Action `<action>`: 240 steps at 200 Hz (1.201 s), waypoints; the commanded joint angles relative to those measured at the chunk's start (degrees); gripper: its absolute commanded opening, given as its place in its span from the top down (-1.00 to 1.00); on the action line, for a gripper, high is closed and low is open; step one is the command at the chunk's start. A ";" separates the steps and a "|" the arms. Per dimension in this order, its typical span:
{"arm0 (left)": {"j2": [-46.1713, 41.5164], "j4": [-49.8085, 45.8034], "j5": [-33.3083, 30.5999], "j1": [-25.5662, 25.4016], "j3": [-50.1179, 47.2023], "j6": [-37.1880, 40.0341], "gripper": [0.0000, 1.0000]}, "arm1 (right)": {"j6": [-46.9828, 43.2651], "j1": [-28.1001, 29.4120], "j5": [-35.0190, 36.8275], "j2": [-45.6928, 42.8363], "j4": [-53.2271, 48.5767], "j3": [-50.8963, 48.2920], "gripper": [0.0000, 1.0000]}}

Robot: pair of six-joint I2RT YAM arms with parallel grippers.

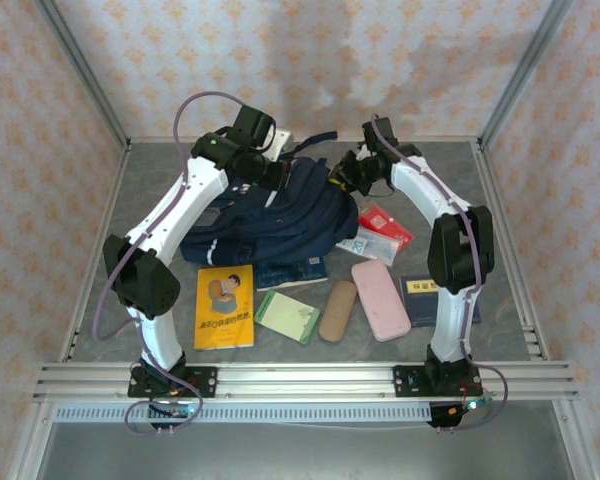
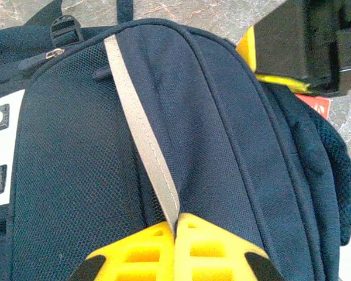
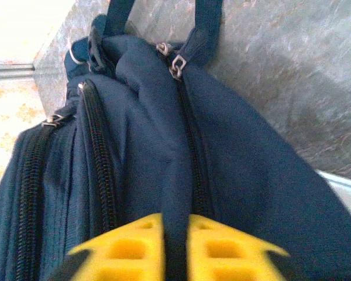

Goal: Pack the student bag

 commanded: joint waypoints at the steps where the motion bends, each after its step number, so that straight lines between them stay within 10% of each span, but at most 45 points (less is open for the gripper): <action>1: -2.53 4.85 1.85 -0.17 1.58 -0.67 1.00 | 7.64 0.48 -1.37 -4.48 8.91 -2.70 1.00; 35: -3.45 4.22 -2.71 -0.09 3.03 -3.56 1.00 | 17.04 -0.07 3.26 -8.88 15.57 -5.05 1.00; 68: -5.78 3.18 -7.15 0.69 4.40 -11.95 0.13 | 23.25 -0.75 8.90 -12.06 17.87 -3.27 1.00; 94: -8.73 2.01 -9.67 0.62 4.53 -16.39 -0.11 | 27.52 -0.98 15.79 -15.25 19.49 -2.30 1.00; 137: -14.20 -4.17 -17.20 0.35 6.14 -23.49 -0.25 | 25.22 -1.21 17.32 -11.84 14.99 10.50 1.00; 182: -25.14 -0.47 -9.50 -2.48 -11.27 -41.26 -0.26 | 16.60 -1.15 21.09 -6.25 0.73 29.14 1.00; 240: -30.26 -0.77 -10.22 -5.73 -18.79 -42.76 -0.20 | 12.25 -0.76 36.07 -6.35 -11.14 39.97 1.00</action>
